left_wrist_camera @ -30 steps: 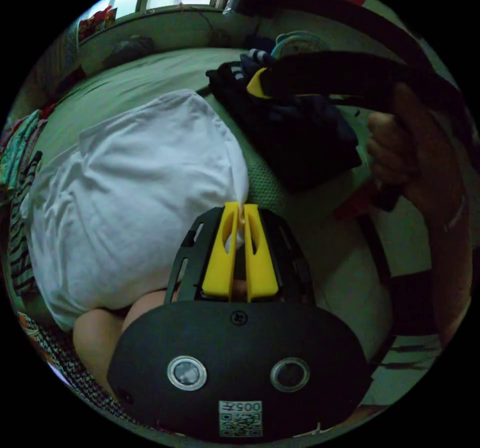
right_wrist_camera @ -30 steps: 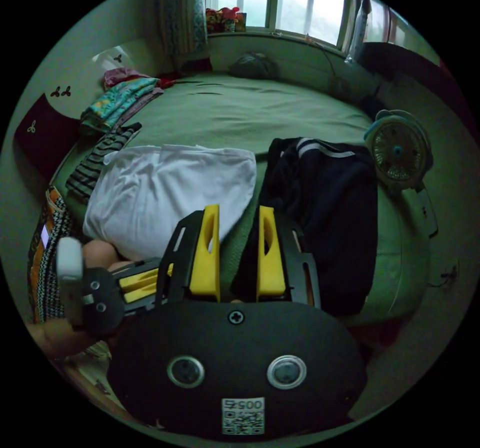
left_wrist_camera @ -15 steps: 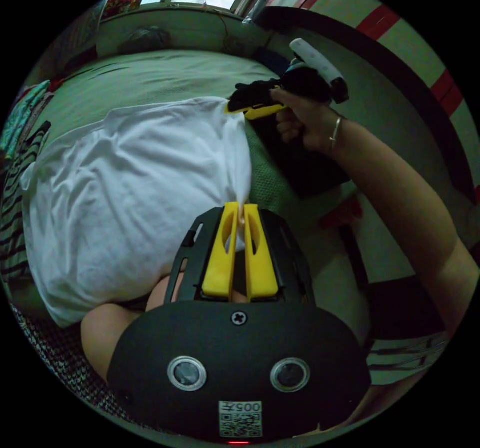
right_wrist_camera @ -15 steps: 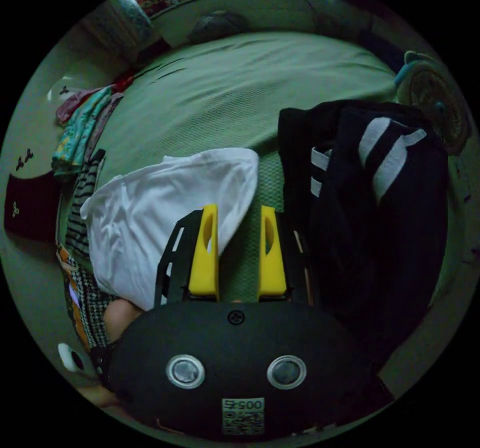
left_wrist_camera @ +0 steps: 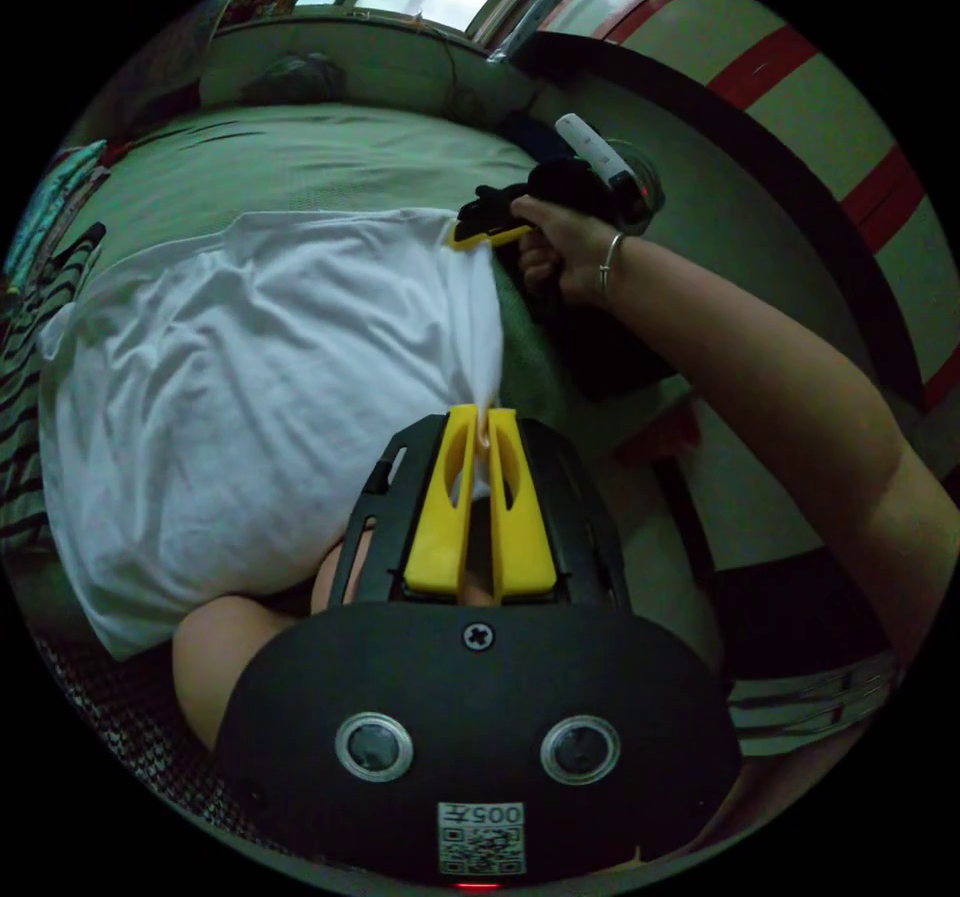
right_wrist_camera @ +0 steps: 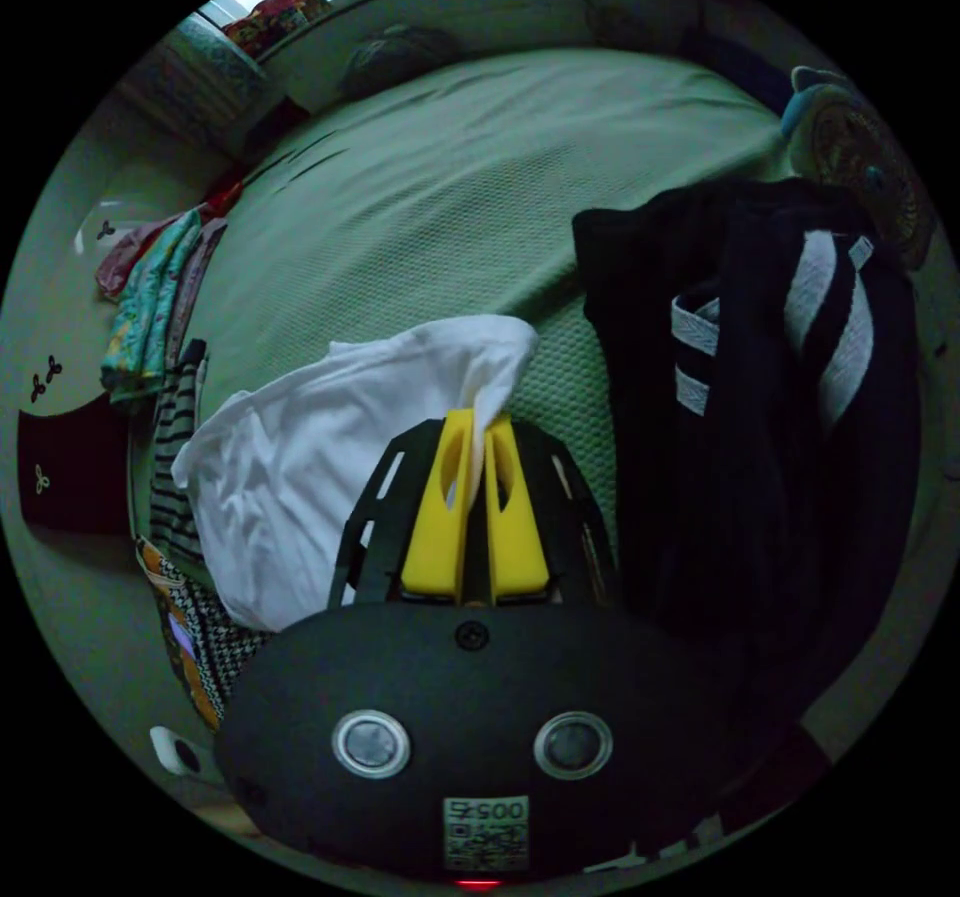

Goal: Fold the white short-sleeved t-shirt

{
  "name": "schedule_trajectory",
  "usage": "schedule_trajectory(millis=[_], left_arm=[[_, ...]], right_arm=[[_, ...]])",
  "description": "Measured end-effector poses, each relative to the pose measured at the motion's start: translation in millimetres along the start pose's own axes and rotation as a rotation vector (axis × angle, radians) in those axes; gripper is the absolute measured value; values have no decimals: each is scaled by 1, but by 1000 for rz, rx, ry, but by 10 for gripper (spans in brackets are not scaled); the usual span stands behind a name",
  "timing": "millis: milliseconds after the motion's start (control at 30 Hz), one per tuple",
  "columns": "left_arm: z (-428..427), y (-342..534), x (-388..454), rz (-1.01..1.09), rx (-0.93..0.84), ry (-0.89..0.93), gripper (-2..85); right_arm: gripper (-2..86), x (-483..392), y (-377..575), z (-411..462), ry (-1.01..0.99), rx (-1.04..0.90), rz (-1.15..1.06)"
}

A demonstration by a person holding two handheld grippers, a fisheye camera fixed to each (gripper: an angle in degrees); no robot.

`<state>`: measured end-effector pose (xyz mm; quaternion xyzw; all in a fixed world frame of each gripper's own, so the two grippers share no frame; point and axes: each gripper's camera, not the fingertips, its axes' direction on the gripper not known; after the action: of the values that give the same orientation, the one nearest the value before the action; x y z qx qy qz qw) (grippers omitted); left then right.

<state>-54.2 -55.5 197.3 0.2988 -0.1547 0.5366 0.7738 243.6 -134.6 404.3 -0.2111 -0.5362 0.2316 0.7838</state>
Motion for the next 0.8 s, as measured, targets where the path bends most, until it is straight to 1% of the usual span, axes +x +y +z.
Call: schedule_trajectory(millis=[300, 500, 667, 800], left_arm=[[-87, 57, -76, -109, 112, -1, 13], [-151, 103, -135, -176, 174, -42, 13], [-194, 142, -187, -276, 196, -109, 14], [-219, 175, -238, -380, 178, -184, 16]], right_arm=[[-7, -98, 1, -27, -27, 92, -127], [-7, -195, 6, -23, -19, 113, -252], [-6, -301, 19, 11, -21, 84, -397], [3, -364, 30, 51, -10, 20, -492]])
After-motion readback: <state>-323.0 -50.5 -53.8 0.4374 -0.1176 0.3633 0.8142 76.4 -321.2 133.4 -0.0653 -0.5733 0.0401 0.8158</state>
